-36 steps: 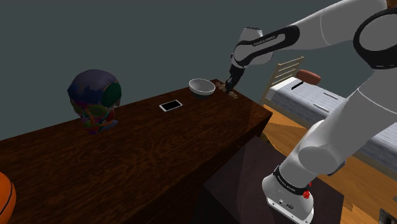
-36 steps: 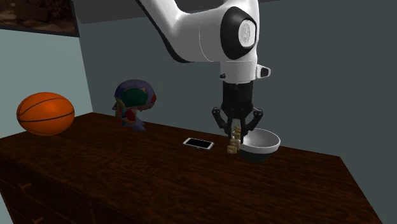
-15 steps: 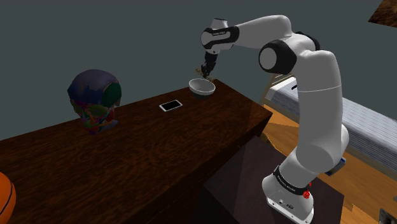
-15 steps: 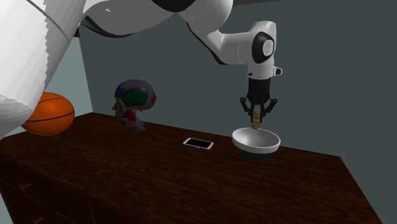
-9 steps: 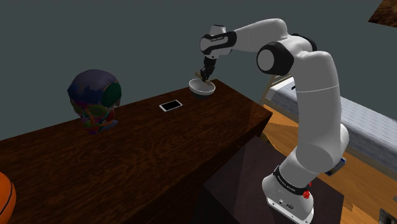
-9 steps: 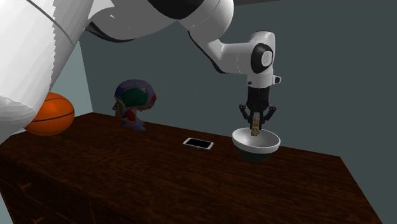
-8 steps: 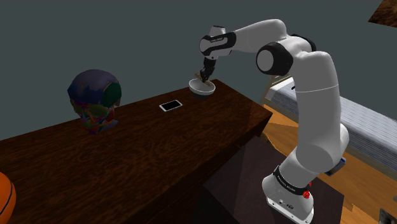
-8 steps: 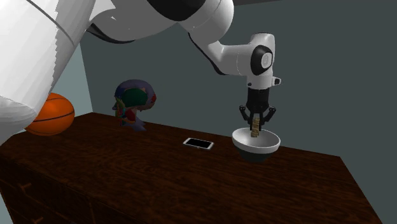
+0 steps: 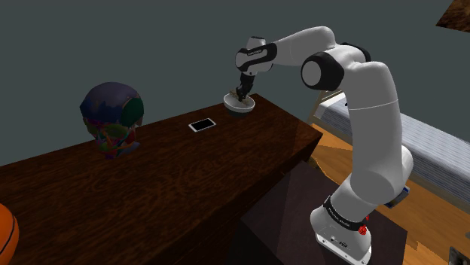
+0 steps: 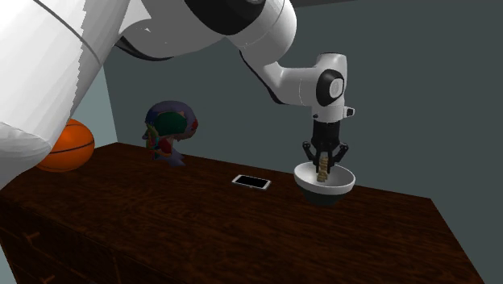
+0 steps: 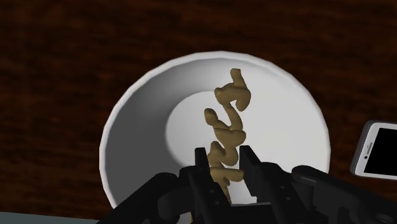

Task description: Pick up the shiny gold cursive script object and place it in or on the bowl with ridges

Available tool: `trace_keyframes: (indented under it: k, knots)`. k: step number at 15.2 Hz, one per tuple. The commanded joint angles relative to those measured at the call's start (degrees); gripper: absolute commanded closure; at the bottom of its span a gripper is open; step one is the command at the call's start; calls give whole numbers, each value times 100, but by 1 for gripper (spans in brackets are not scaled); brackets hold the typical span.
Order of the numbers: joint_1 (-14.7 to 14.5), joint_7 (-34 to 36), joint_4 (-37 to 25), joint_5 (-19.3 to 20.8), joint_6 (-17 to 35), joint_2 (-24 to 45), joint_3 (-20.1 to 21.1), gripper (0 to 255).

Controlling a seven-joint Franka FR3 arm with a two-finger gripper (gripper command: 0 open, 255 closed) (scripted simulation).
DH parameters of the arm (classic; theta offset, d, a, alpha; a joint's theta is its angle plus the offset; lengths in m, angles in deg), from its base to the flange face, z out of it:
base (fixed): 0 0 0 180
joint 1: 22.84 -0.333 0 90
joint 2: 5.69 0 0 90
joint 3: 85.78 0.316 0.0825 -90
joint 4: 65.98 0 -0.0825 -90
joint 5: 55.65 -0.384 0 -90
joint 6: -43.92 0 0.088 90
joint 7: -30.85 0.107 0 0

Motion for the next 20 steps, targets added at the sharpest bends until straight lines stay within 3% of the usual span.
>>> trace_keyframes:
  k: [1,3,4,9,13,20]
  knots:
    - [-1,1,0,-1,5,2,1,255]
    - [-1,1,0,-1,5,2,1,255]
    - [-1,1,0,-1,5,3,1,0]
    - [-1,1,0,-1,5,2,1,0]
    - [-33,54,-176,90,-510,-343,-61,0]
    - [-33,54,-176,90,-510,-343,-60,0]
